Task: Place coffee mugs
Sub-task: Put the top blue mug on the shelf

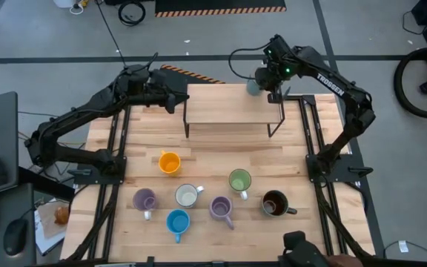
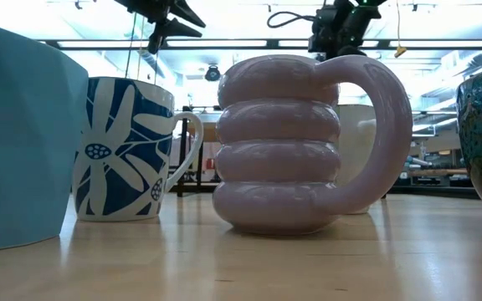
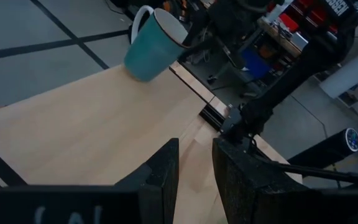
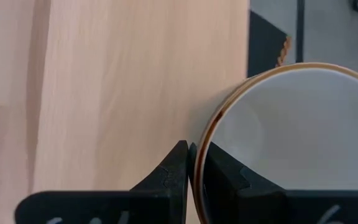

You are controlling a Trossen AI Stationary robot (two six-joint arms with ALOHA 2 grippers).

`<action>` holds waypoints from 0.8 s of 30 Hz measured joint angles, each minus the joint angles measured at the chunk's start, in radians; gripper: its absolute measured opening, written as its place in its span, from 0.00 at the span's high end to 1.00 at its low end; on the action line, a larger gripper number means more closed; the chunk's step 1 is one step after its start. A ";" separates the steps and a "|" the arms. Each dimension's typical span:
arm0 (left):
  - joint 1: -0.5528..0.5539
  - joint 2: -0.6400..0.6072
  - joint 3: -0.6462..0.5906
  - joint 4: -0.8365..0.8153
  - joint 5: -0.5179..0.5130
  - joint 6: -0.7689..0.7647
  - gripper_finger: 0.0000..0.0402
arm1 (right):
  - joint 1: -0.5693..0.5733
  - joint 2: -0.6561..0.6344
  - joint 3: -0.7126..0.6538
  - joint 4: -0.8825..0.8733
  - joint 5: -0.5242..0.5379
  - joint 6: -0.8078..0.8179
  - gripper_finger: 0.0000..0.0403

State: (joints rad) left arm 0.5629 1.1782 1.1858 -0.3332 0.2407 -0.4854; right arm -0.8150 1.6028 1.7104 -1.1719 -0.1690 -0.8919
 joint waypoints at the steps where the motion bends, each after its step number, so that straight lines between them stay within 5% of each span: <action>1: 0.000 0.000 0.000 0.000 0.000 0.000 0.75 | -0.001 0.000 0.009 -0.003 0.000 0.000 0.89; 24: -0.002 0.000 0.000 0.000 0.034 -0.008 0.75 | 0.034 -0.002 0.057 -0.237 -0.084 0.112 0.89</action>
State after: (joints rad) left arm 0.5606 1.1782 1.1862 -0.3336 0.2743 -0.4931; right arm -0.7811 1.6012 1.7672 -1.4092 -0.2531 -0.7795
